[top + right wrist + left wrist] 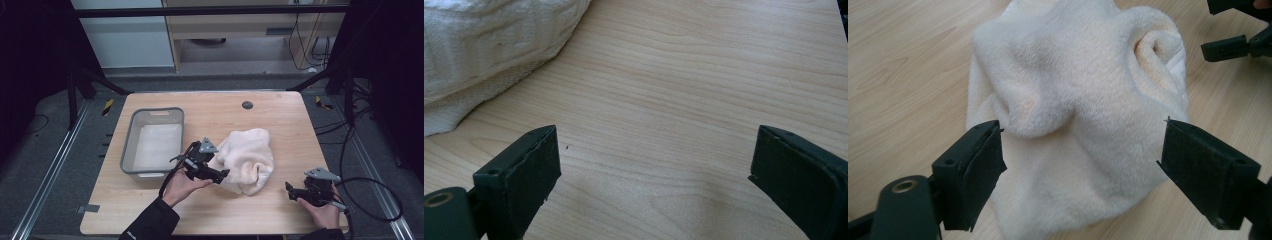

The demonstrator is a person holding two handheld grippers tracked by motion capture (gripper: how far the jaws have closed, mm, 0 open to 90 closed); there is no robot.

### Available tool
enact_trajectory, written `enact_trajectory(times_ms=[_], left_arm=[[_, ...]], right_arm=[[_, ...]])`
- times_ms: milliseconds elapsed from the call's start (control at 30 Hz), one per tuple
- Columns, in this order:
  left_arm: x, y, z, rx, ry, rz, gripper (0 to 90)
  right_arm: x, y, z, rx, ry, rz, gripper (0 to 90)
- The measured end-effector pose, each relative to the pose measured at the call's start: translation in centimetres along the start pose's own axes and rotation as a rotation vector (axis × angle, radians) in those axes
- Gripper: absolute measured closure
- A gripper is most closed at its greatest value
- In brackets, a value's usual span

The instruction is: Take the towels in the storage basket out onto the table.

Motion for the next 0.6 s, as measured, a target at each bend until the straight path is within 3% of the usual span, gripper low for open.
enact_trajectory(times_ms=[233,600], left_arm=[[-1.2,-2.1,0.7,0.017,-0.014,-0.022,16.1],[-3.7,-4.5,0.7,0.009,-0.012,-0.035,18.0]], right_arm=[[-0.1,-0.1,0.1,0.004,-0.005,0.009,5.6],[-0.2,-0.1,0.3,0.011,-0.004,0.005,5.7]])
Point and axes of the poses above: each handheld gripper's, and its own axes: y roughly forward along the jaws, x roughly out of its top, z roughly to its left, the point moved 10 cm from there along y, roughly forward along the jaws, and after that the axes turned 15 degrees about -z, right-handed, at the moved point
